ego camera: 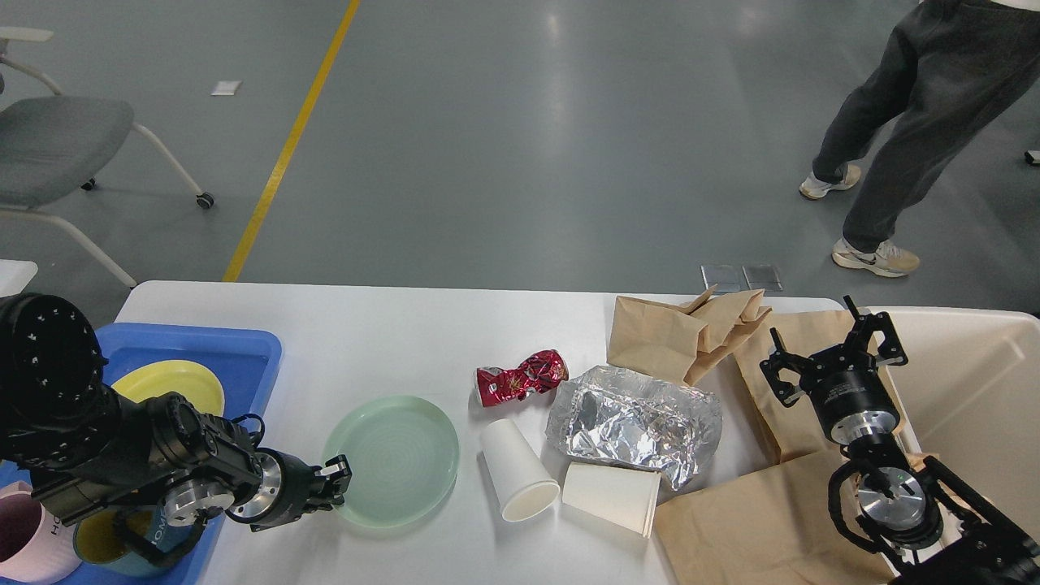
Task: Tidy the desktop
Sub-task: 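Lift the green plate and lay it onto the yellow plate in the tray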
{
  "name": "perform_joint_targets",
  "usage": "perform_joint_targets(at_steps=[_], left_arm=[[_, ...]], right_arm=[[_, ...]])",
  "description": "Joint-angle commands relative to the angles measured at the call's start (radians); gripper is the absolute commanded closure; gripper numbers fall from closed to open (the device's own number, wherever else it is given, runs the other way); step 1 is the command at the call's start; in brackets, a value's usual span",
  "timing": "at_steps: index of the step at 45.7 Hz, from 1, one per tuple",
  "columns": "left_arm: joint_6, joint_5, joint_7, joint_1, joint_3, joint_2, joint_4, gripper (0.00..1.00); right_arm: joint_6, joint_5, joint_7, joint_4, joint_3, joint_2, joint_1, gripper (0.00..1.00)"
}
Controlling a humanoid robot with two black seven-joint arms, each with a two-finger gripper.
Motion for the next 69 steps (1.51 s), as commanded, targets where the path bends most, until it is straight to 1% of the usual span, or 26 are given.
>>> perform_joint_targets(at_steps=[1,9,16,19,21,25,27,29,33,36,37,38,45,47,51,58,60,63,69], left_arm=[[-0.002,-0.008,0.001,0.001,0.002,0.002,-0.002,1.00],[-0.006,-0.014,0.010,-0.001,0.002,0.000,-0.002,1.00],[-0.008,-0.014,0.010,-0.007,0.004,0.003,-0.004,1.00],[-0.015,-0.013,0.007,-0.019,0.004,0.019,-0.022,1.00],[-0.034,-0.011,0.007,-0.038,0.005,0.039,-0.040,1.00],[-0.109,-0.008,0.013,-0.097,0.011,0.054,-0.057,1.00],[-0.139,-0.007,0.013,-0.125,0.036,0.054,-0.067,1.00],[-0.150,-0.007,0.013,-0.154,0.062,0.053,-0.077,1.00],[-0.150,-0.010,0.012,-0.225,0.103,0.053,-0.125,1.00],[-0.153,-0.008,0.012,-0.301,0.137,0.056,-0.175,1.00],[-0.156,-0.008,0.010,-0.333,0.149,0.059,-0.194,1.00],[-0.158,-0.007,0.010,-0.405,0.175,0.065,-0.239,1.00],[-0.164,-0.004,0.013,-0.617,0.234,0.069,-0.372,1.00],[-0.179,-0.002,0.013,-0.674,0.245,0.066,-0.410,1.00],[-0.245,-0.004,0.012,-0.801,0.265,0.053,-0.473,1.00],[-0.419,-0.005,0.007,-1.016,0.297,0.028,-0.542,1.00],[-0.457,-0.005,0.009,-1.051,0.304,0.027,-0.547,1.00],[-0.494,-0.005,0.007,-1.073,0.321,0.028,-0.547,1.00],[-0.494,-0.007,0.006,-1.062,0.372,0.042,-0.530,1.00]], right_arm=[[0.000,0.000,0.000,0.000,0.000,0.000,0.000,0.00],[0.000,0.000,0.000,0.000,0.000,0.000,0.000,0.00],[0.000,0.000,0.000,0.000,0.000,0.000,0.000,0.00],[0.000,0.000,0.000,0.000,0.000,0.000,0.000,0.00],[0.000,0.000,0.000,0.000,0.000,0.000,0.000,0.00],[0.000,0.000,0.000,0.000,0.000,0.000,0.000,0.00],[0.000,0.000,0.000,0.000,0.000,0.000,0.000,0.00],[0.000,0.000,0.000,-0.002,0.000,0.000,0.000,0.00],[0.000,0.000,0.000,-0.002,0.000,0.000,0.000,0.00],[0.000,0.000,0.000,-0.002,0.000,0.000,0.000,0.00],[0.000,0.000,0.000,-0.002,0.000,0.000,0.000,0.00],[0.000,0.000,0.000,-0.002,0.000,0.000,0.000,0.00],[0.000,0.000,0.000,-0.002,0.000,0.000,0.000,0.00],[0.000,0.000,0.000,-0.002,0.000,0.000,0.000,0.00],[0.000,0.000,0.000,-0.002,0.000,0.000,0.000,0.00],[0.000,0.000,0.000,-0.002,0.000,0.000,0.000,0.00],[0.000,0.000,0.000,-0.002,0.000,0.000,0.000,0.00],[0.000,0.000,0.000,-0.002,0.000,0.000,0.000,0.00],[0.000,0.000,0.000,-0.002,0.000,0.000,0.000,0.00]])
